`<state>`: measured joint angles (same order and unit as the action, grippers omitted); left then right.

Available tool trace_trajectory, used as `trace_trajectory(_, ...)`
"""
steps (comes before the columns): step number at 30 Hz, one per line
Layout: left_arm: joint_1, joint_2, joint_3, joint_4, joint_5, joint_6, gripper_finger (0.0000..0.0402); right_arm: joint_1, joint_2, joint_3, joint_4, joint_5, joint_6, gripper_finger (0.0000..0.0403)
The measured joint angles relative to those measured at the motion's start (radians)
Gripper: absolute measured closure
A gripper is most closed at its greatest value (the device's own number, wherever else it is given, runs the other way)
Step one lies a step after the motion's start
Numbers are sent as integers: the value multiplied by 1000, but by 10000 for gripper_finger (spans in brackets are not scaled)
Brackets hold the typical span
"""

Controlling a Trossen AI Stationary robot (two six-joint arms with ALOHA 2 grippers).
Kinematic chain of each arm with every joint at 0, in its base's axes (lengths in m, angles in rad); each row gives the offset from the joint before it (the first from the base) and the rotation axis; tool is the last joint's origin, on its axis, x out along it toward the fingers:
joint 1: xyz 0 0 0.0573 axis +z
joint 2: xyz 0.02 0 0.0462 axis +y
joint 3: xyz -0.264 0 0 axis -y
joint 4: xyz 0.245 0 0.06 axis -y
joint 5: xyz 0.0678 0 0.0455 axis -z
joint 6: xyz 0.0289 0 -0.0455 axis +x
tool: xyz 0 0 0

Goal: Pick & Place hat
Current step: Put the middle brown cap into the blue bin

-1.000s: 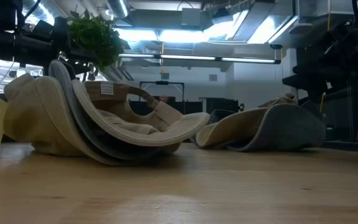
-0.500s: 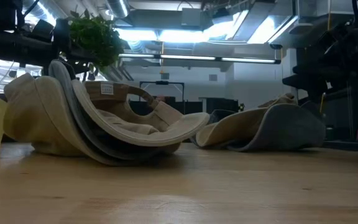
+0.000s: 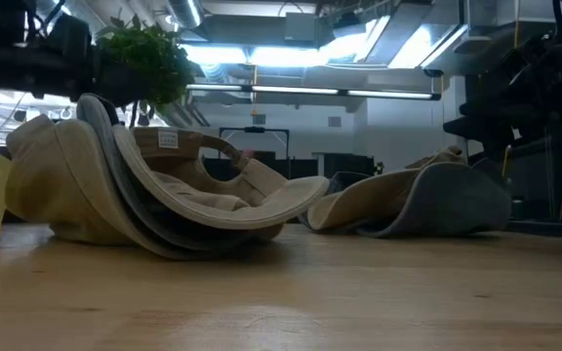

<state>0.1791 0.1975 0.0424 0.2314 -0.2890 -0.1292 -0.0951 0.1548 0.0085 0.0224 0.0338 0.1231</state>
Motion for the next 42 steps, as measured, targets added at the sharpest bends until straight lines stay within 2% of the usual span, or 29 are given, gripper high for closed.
trace_trajectory(4,-1,65,113,-174,24,14,178,0,0,0,0,0,0,134)
trace_trajectory(8,-1,192,244,-344,36,30,178,0,0,0,0,0,0,134)
trace_trajectory(12,-2,335,368,-429,128,21,178,0,0,0,0,0,0,134)
trace_trajectory(22,-24,673,641,-644,337,-134,178,0,0,0,0,0,0,134)
trace_trajectory(30,-116,880,749,-794,370,-173,178,0,0,0,0,0,0,134)
trace_trajectory(34,-168,952,778,-808,391,-173,178,0,0,0,0,0,0,134)
trace_trajectory(42,-229,1057,807,-811,355,-214,178,0,0,0,0,0,0,134)
